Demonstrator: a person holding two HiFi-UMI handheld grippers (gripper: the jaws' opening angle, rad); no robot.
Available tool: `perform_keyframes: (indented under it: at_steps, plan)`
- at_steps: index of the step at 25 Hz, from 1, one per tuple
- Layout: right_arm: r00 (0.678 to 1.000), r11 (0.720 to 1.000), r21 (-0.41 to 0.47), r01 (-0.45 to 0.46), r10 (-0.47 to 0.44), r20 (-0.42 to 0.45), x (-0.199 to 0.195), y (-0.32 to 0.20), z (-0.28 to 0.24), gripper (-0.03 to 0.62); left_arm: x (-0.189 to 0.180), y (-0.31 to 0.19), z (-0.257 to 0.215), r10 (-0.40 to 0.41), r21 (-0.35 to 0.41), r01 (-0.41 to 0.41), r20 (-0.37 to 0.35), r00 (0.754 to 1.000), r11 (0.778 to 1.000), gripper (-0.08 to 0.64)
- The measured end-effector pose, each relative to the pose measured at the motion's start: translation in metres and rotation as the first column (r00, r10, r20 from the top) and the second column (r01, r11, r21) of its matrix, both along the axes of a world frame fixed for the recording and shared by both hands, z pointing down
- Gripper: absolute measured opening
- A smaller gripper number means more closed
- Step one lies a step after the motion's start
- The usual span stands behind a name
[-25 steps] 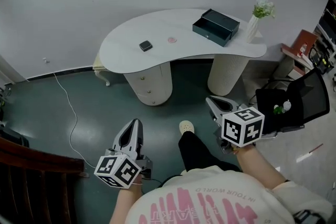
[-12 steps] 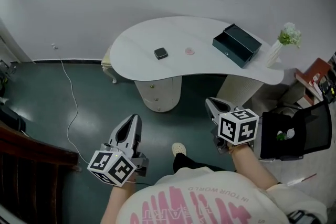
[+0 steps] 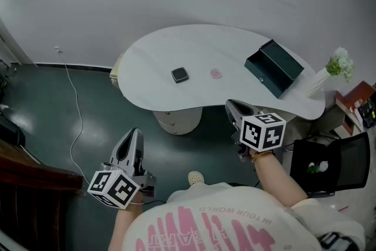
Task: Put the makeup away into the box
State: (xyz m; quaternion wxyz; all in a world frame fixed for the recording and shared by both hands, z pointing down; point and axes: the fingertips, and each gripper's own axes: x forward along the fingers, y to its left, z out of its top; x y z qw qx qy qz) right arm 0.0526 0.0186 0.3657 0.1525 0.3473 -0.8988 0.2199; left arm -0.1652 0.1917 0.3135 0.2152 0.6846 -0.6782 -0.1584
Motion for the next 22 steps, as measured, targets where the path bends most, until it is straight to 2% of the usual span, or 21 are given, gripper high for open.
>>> perform_keyframes:
  at_steps: [4, 6, 12, 17, 20, 22]
  plan:
    - [1.000, 1.000, -0.022, 0.000, 0.000, -0.021, -0.005, -0.042, 0.022, 0.002, -0.014, -0.033, 0.000, -0.026, 0.012, 0.025, 0.006, 1.000, 1.000, 0.002]
    - [1.000, 0.999, -0.036, 0.011, -0.012, -0.028, -0.007, -0.059, 0.034, 0.058, -0.019, -0.046, 0.002, -0.034, 0.013, 0.034, 0.011, 0.999, 0.999, 0.002]
    - [0.999, 0.993, -0.114, 0.009, -0.013, -0.037, -0.010, -0.100, 0.073, 0.129, -0.027, -0.069, 0.017, -0.060, -0.025, 0.060, -0.015, 0.998, 0.998, 0.002]
    - [0.996, 0.992, -0.125, 0.029, -0.039, -0.080, -0.016, -0.120, 0.091, 0.216, -0.031, -0.072, 0.025, -0.068, -0.065, 0.068, -0.010, 0.998, 0.996, 0.002]
    - [0.989, 0.992, -0.120, 0.043, -0.059, -0.135, -0.020, -0.134, 0.103, 0.271, -0.040, -0.069, 0.028, -0.097, -0.074, 0.096, -0.008, 0.995, 0.993, 0.002]
    - [0.980, 0.993, -0.109, 0.053, -0.073, -0.186, -0.023, -0.143, 0.111, 0.275, -0.045, -0.065, 0.032, -0.116, -0.080, 0.115, -0.009, 0.993, 0.990, 0.002]
